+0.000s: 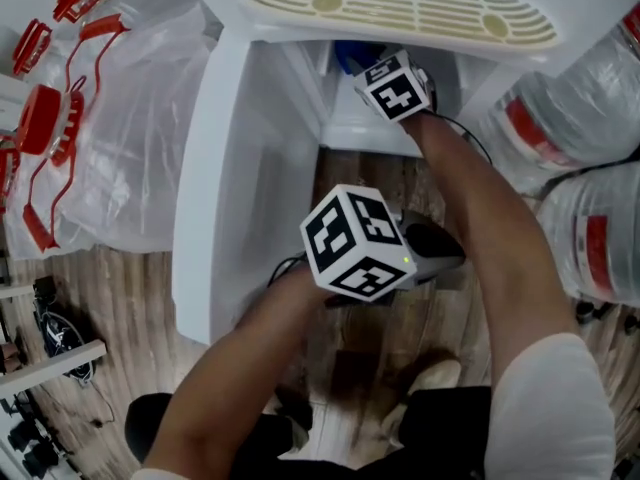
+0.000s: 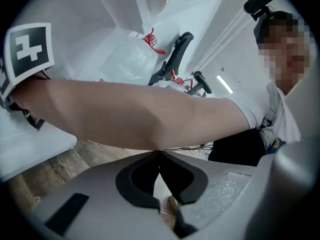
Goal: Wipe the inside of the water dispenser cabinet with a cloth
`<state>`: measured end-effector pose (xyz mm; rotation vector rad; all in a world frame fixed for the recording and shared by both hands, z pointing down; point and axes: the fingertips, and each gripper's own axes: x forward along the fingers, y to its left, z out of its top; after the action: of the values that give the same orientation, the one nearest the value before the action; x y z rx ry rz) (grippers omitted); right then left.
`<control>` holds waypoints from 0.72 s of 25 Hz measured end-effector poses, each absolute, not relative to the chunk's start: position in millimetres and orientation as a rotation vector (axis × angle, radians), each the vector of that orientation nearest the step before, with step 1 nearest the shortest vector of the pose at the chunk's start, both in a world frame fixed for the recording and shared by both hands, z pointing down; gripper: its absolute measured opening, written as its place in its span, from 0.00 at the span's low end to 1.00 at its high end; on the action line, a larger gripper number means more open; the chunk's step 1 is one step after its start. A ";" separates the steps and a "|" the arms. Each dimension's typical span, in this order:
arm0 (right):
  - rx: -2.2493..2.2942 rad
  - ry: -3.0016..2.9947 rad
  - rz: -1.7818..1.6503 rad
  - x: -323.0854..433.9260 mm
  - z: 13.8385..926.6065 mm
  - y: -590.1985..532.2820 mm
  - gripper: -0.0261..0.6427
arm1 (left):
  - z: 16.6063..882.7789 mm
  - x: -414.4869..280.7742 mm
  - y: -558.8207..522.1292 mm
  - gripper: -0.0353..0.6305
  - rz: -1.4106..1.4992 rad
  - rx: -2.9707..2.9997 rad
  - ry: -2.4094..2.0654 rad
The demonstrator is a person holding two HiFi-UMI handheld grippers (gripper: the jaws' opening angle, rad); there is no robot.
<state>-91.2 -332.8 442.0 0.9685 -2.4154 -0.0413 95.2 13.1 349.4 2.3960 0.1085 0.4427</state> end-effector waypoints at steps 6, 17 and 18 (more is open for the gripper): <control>0.903 -2.483 -0.017 -97.9 444.9 -313.1 0.17 | 347.6 90.7 18.2 0.05 0.406 2.386 0.088; 0.617 -2.616 0.001 -101.6 438.4 -230.9 0.17 | 351.1 93.6 26.2 0.05 0.446 2.355 0.110; 0.625 -2.626 -0.002 -98.7 434.7 -232.7 0.17 | 351.2 94.8 25.9 0.05 0.444 2.354 0.109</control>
<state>-98.7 -232.7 434.7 0.6254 -2.6261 -0.0019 94.8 25.9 351.2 2.3543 0.1088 0.4441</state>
